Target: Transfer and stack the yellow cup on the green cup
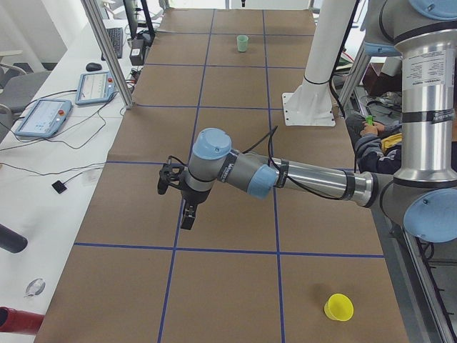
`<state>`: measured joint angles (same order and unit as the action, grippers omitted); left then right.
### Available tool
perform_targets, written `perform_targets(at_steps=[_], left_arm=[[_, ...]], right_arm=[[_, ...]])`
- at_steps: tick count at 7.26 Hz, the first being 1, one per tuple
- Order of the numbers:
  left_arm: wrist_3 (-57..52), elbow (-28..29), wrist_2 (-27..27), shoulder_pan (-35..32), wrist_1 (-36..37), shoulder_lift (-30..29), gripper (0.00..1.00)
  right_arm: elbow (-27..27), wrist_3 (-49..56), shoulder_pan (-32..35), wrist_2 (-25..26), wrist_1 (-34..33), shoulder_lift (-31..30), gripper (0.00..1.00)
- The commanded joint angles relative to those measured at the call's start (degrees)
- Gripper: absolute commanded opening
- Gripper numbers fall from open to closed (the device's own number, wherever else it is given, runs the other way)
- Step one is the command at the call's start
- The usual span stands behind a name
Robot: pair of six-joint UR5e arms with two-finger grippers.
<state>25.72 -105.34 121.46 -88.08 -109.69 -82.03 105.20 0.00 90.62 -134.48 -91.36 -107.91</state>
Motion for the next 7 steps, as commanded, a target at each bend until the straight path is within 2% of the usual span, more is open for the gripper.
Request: perform_targets(at_steps=[1, 2, 3, 4, 6, 7], left_arm=[[16.93, -0.3, -11.8, 1.5, -3.25, 2.66, 1.0], [25.18, -0.3, -21.87, 4.9, -2.9, 4.23, 1.0], [32.31, -0.3, -27.54, 7.37, -2.9, 5.21, 1.0], [38.73, -0.3, -30.9, 9.14, -1.68, 5.91, 1.0], [50.86, -0.3, -42.13, 14.4, 4.98, 8.63, 1.0], [57.1, -0.39, -45.67, 17.56, 7.88, 11.08, 1.0]], right_arm=[[0.0, 0.61, -0.01, 0.01, 0.05, -0.9, 1.0], [-0.17, 0.88, -0.01, 0.01, 0.05, -0.9, 1.0], [-0.26, 0.97, -0.01, -0.08, -0.04, -0.98, 1.0], [-0.61, 0.97, -0.01, 0.01, 0.04, -1.16, 1.0], [-0.96, 1.58, -0.01, 0.01, -0.04, -1.34, 1.0], [-1.05, 1.59, -0.01, 0.01, -0.04, -1.34, 1.0]])
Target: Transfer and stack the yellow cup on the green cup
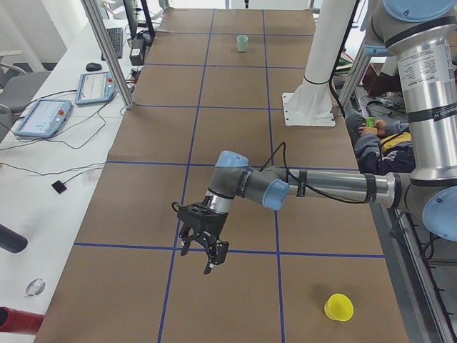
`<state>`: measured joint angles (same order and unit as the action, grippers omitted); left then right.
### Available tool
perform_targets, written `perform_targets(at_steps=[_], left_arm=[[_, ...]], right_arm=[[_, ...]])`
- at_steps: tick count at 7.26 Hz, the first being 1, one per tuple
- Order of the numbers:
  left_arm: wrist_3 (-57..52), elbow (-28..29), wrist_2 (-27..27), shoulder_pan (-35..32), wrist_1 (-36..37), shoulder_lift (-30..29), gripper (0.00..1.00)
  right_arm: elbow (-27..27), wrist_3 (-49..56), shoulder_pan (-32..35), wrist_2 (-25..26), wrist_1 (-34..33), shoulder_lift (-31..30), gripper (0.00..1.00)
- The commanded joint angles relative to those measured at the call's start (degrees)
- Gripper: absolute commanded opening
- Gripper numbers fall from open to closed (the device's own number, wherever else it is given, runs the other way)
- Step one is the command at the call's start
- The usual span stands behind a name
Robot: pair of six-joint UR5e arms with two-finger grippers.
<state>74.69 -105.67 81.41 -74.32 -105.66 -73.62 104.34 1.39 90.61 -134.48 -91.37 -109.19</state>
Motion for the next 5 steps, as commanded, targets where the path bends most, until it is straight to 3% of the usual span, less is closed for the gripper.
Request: perform_targets(at_steps=[1, 2, 4, 5], left_arm=[[16.98, -0.06, -6.87, 7.74, 10.67, 3.73, 1.0], [24.72, -0.15, -6.88, 11.09, 21.53, 3.31, 1.0], [35.3, -0.42, -6.01, 14.26, 34.67, 3.39, 1.0], [39.09, -0.42, -1.74, 16.64, 39.96, 3.39, 1.0]], right_arm=[[-0.19, 0.19, -0.09, -0.08, -0.03, -0.06, 1.0], [-0.54, 0.19, -0.09, 0.0, -0.03, -0.14, 1.0], [-0.63, 0.19, -0.09, 0.01, -0.03, -0.5, 1.0], [-0.63, 0.19, -0.09, 0.01, -0.03, -0.58, 1.0]])
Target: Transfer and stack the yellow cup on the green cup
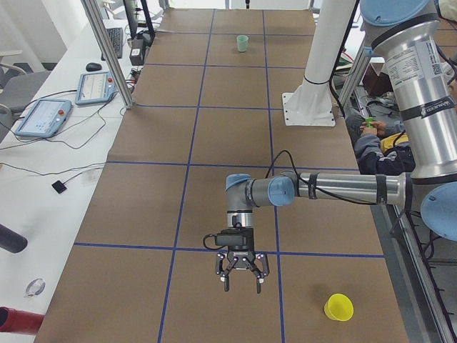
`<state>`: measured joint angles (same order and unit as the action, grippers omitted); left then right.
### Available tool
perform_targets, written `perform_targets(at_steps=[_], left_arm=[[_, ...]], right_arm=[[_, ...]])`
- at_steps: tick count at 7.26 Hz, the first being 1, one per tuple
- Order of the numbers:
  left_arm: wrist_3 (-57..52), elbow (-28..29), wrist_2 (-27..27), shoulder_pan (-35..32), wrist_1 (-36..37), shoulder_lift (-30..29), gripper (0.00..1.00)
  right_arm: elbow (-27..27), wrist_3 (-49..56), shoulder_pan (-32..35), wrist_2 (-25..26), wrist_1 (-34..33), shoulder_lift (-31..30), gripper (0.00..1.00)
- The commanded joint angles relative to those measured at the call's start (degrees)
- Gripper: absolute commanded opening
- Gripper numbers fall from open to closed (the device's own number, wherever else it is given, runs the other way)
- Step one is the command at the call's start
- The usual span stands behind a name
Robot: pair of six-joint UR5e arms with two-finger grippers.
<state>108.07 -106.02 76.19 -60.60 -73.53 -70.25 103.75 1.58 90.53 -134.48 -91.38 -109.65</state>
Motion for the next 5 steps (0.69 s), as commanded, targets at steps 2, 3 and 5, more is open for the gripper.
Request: perform_targets(at_steps=[2, 3, 5], left_arm=[[16.6, -0.06, 15.15, 11.51, 17.14, -0.32, 1.0], [22.3, -0.06, 19.3, 14.08, 19.11, -0.5, 1.0], [31.98, 2.9, 24.58, 16.11, 19.82, -0.59, 1.0]], right_arm=[[-0.39, 0.26, 0.0, 0.0, -0.02, -0.12, 1.0], [-0.39, 0.79, 0.0, 0.0, -0.02, -0.12, 1.0], [-0.39, 0.88, 0.0, 0.0, 0.06, -0.21, 1.0]])
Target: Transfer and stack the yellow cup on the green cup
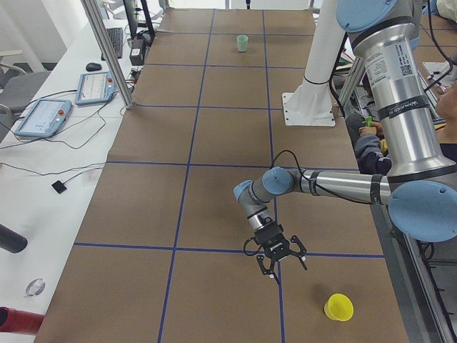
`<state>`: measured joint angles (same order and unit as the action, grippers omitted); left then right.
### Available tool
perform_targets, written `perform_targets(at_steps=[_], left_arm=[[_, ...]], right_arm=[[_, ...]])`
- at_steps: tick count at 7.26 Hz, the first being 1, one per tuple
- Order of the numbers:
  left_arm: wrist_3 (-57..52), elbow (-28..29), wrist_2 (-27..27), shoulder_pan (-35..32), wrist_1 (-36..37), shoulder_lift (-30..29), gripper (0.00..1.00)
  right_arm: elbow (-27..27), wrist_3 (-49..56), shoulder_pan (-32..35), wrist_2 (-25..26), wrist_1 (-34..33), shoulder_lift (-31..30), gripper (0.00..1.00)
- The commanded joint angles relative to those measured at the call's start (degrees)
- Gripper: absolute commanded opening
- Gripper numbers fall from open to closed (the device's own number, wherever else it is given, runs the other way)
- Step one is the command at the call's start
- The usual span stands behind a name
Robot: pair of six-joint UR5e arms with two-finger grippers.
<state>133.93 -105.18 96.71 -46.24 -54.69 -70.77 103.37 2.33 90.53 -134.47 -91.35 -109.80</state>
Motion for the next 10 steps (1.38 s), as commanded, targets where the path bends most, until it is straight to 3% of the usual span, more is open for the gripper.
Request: perform_targets(at_steps=[1, 5, 10], left_arm=[[8.61, 4.61, 7.23, 3.42, 0.9, -0.15, 1.0], [13.54, 13.05, 17.35, 6.33, -1.8, -1.74, 1.0], [14.52, 21.84, 17.9, 7.13, -9.01, -1.65, 1.0]], right_arm=[[-0.01, 0.13, 0.0, 0.0, 0.12, -0.15, 1.0], [0.08, 0.13, 0.0, 0.0, 1.08, -0.15, 1.0], [-0.01, 0.13, 0.0, 0.0, 1.17, -0.15, 1.0]])
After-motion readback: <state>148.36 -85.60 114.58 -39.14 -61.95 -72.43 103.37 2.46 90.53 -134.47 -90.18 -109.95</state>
